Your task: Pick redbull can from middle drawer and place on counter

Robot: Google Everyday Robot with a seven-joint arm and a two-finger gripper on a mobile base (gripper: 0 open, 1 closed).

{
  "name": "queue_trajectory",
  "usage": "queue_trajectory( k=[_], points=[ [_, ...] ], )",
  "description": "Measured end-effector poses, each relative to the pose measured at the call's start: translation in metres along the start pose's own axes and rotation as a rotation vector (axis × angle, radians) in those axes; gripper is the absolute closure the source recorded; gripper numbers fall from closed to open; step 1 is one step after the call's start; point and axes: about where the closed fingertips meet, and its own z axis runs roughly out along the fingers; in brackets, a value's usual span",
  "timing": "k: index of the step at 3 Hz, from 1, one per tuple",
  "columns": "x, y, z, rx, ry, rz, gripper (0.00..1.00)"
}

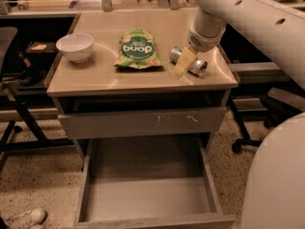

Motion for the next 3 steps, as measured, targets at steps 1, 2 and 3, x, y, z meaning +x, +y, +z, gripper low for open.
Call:
queue_trajectory(
  k=[1,2,3],
  points=[
    [0.008,-0.038,-0.069,0.128,-0.01,0.083,0.0],
    [0.058,-0.098,-0.175,0.31,-0.012,0.269,0.0],
    [0.061,-0.104,-0.183,0.322,-0.016,0.282,0.0]
  ],
)
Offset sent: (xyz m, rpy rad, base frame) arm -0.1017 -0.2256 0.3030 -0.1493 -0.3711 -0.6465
